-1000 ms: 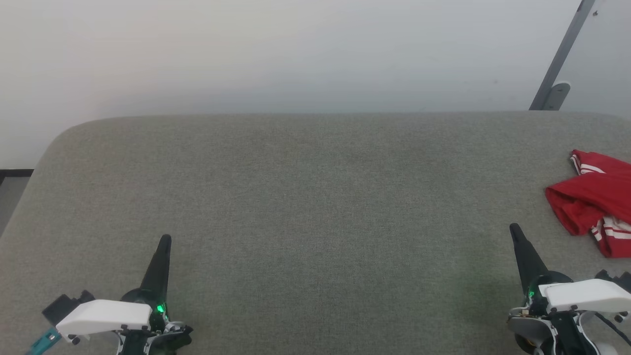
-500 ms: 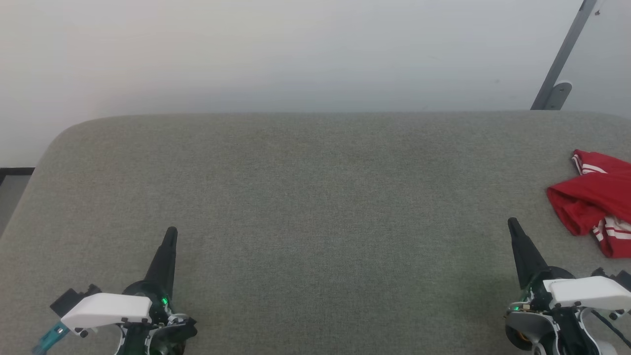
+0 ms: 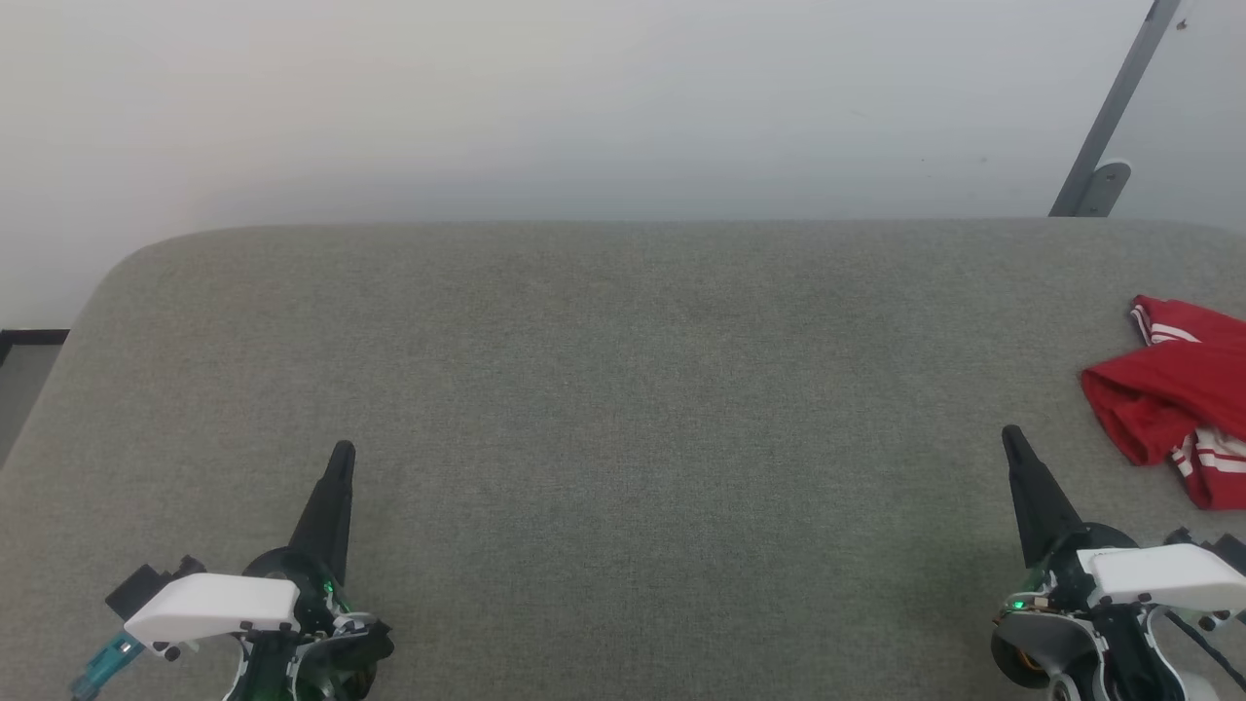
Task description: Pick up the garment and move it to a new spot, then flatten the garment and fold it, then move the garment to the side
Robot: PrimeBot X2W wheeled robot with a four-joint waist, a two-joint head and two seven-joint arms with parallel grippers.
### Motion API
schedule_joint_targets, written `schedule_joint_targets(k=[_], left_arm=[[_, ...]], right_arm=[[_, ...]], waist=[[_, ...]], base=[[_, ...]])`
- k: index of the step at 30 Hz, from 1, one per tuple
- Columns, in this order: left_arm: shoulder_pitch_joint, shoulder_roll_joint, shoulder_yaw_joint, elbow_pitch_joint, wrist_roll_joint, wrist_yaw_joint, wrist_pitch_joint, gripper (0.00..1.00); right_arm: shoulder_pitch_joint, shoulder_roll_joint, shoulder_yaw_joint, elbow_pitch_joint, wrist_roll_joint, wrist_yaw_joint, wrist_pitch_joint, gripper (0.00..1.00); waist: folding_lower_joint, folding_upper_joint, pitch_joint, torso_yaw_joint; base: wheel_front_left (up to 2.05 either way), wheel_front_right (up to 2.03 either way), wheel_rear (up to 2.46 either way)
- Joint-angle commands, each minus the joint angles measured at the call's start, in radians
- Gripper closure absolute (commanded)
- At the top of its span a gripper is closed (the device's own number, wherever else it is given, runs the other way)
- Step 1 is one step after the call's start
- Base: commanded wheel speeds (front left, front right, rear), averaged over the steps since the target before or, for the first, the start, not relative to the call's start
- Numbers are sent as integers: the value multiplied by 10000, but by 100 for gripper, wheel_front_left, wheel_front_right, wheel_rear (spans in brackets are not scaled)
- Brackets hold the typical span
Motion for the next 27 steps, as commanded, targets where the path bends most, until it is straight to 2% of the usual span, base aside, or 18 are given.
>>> schedule_joint_targets(k=[1, 27], left_arm=[[-115, -22, 4, -5, -29, -46, 34, 100], [-115, -22, 3, -7, -31, -46, 32, 100]], right_arm=[[-67, 36, -6, -35, 40, 0, 27, 100], [-63, 34, -2, -34, 42, 0, 25, 100]], waist=[[0, 0, 0, 0], [0, 0, 0, 0]], base=[[0, 0, 0], [0, 0, 0]])
